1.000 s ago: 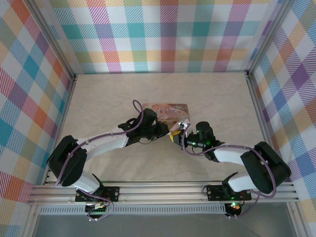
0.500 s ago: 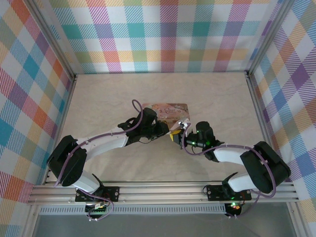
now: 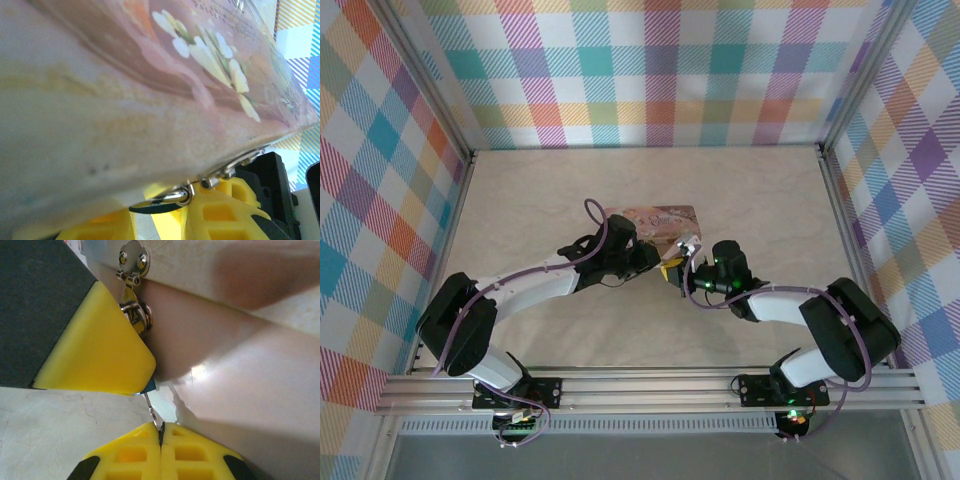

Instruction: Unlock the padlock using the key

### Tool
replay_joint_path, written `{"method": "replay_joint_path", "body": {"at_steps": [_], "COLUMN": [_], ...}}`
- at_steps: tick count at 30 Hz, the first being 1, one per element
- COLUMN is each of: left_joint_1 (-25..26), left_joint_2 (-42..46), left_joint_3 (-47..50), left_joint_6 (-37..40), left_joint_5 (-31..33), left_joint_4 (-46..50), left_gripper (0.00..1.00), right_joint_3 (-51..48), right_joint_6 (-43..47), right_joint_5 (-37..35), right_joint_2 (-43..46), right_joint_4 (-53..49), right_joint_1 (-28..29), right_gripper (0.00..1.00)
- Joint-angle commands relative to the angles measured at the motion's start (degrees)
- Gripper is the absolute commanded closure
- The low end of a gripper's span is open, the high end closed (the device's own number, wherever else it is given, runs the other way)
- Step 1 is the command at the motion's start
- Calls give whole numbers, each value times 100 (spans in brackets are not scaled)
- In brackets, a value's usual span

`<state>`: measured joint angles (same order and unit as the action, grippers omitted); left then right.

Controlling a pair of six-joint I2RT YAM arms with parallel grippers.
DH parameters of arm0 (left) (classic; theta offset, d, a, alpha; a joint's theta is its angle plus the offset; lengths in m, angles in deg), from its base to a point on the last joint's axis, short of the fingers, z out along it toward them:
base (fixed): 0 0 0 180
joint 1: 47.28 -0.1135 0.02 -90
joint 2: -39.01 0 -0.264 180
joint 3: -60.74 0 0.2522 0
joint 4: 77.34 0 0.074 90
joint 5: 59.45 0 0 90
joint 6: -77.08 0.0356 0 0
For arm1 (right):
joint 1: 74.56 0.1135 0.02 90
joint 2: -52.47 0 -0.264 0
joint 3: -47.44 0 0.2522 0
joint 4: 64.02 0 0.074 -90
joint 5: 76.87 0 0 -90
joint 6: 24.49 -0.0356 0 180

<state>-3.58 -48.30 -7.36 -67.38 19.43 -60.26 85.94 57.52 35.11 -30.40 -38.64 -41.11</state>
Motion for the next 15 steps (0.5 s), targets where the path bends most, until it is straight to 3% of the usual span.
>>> {"method": "replay_joint_path", "body": {"at_steps": [1,15], "left_joint_1": [79,85], "left_joint_2": [67,13], "left_joint_3": [-304,-304], "left_joint_6": [108,102], "left_joint_5": [-290,-312], "left_joint_4": [-308,-310], "left_gripper": [79,79], "right_joint_3": [329,671], "right_joint_6": [157,-27], "right_joint_5": [30,279], "right_joint_2": [-54,-142], "right_joint_4": [367,534], "right_joint_1": [30,30], "right_gripper": [99,99]}}
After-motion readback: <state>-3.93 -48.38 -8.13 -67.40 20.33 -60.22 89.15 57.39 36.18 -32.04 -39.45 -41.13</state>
